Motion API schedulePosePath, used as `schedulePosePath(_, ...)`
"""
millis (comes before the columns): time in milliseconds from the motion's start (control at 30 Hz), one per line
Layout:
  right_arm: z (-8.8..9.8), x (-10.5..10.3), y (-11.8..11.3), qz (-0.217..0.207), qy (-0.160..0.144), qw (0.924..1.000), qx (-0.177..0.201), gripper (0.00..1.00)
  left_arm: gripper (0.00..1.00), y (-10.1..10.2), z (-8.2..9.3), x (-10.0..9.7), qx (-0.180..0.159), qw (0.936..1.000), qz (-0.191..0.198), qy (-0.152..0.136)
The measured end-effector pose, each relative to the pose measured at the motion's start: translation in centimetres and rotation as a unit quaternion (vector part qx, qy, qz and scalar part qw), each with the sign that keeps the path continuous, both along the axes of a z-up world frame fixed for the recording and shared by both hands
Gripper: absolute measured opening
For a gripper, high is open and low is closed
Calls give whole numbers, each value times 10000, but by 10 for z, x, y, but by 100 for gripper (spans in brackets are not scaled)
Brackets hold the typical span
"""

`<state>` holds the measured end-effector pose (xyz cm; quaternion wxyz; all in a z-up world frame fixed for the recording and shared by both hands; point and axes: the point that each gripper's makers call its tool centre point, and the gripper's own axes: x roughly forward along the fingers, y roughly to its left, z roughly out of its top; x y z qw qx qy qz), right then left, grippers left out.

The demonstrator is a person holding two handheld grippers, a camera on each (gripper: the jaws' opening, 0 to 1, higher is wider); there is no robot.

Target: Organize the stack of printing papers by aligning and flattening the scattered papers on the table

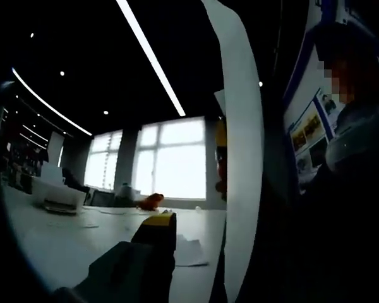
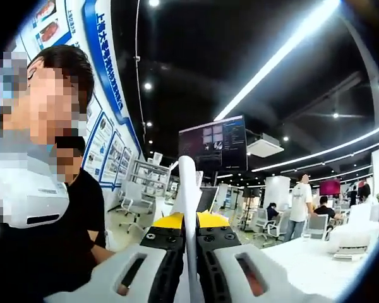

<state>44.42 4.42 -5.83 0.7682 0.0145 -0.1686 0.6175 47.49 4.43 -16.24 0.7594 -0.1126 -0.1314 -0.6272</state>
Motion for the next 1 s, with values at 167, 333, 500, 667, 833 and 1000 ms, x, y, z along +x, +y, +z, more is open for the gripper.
schedulePosePath(167,-8,3,4,29,118,9999,-67,1,27,-2,-2,-3,66,9999,-22,-75)
schedulePosePath(333,-12,6,4,36,178,9998,-51,1,16,0,-1,-2,0,10000,-58,-70)
schedulePosePath(500,-19,11,4,34,277,9996,-70,2,6,4,-6,-3,107,9998,-147,-100)
schedulePosePath(667,-22,16,2,-93,287,9995,-128,4,6,6,-11,-4,192,9994,-257,129)
schedulePosePath(833,-26,23,-1,-293,292,9989,-222,10,5,9,-14,0,230,9991,-218,267)
schedulePosePath(1000,-26,27,-5,-463,231,9983,-253,15,5,14,-17,2,237,9989,-177,356)
